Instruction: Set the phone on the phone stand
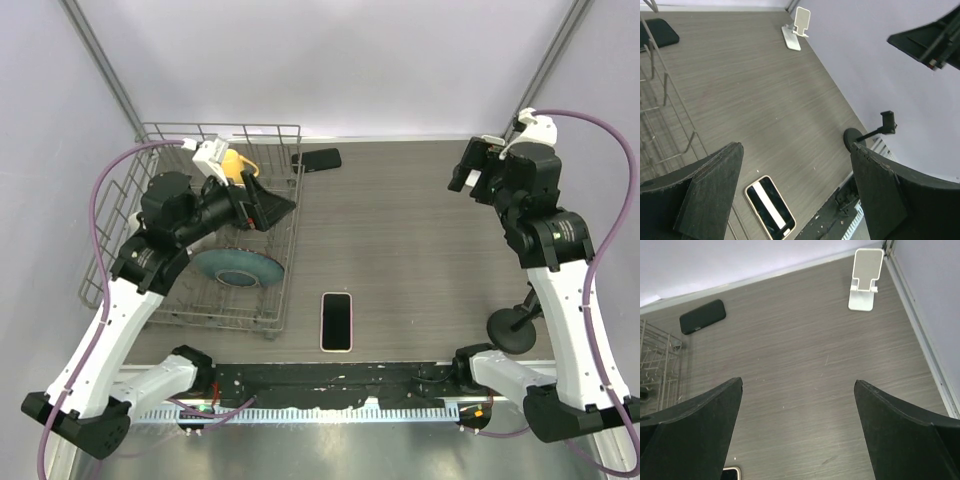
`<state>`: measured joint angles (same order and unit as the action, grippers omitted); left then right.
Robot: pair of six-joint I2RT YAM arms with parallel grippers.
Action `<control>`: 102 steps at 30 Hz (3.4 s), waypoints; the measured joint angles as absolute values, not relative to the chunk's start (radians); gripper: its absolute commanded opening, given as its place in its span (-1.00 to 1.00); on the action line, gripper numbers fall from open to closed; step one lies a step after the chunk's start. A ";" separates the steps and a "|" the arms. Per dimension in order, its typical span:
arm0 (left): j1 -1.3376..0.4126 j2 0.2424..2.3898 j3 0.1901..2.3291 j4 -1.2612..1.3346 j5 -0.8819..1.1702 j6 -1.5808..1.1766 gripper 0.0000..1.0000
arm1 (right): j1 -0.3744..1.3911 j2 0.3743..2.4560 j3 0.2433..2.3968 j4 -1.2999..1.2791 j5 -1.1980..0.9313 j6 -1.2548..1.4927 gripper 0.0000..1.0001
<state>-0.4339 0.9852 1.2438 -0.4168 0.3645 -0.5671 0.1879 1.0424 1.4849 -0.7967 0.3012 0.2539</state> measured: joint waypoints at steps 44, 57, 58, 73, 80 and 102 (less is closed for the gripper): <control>-0.671 0.966 1.156 -0.523 0.358 -0.447 0.87 | -0.081 2.091 2.033 -0.789 0.242 0.218 0.88; -0.820 1.024 1.182 -0.556 0.271 -0.358 0.90 | -0.161 2.306 2.256 -0.813 0.184 0.057 0.93; -0.827 1.026 1.189 -0.561 0.269 -0.353 0.90 | -0.162 2.317 2.263 -0.813 0.180 0.052 0.92; -0.859 1.028 1.215 -0.583 0.234 -0.304 0.91 | -0.204 2.398 2.281 -0.812 0.155 0.045 0.37; -0.858 1.028 1.215 -0.581 0.234 -0.304 0.91 | -0.216 2.399 2.287 -0.771 0.155 0.071 0.33; -0.858 1.041 1.215 -0.566 0.234 -0.306 0.92 | -0.220 2.463 2.363 -0.709 0.126 0.116 0.21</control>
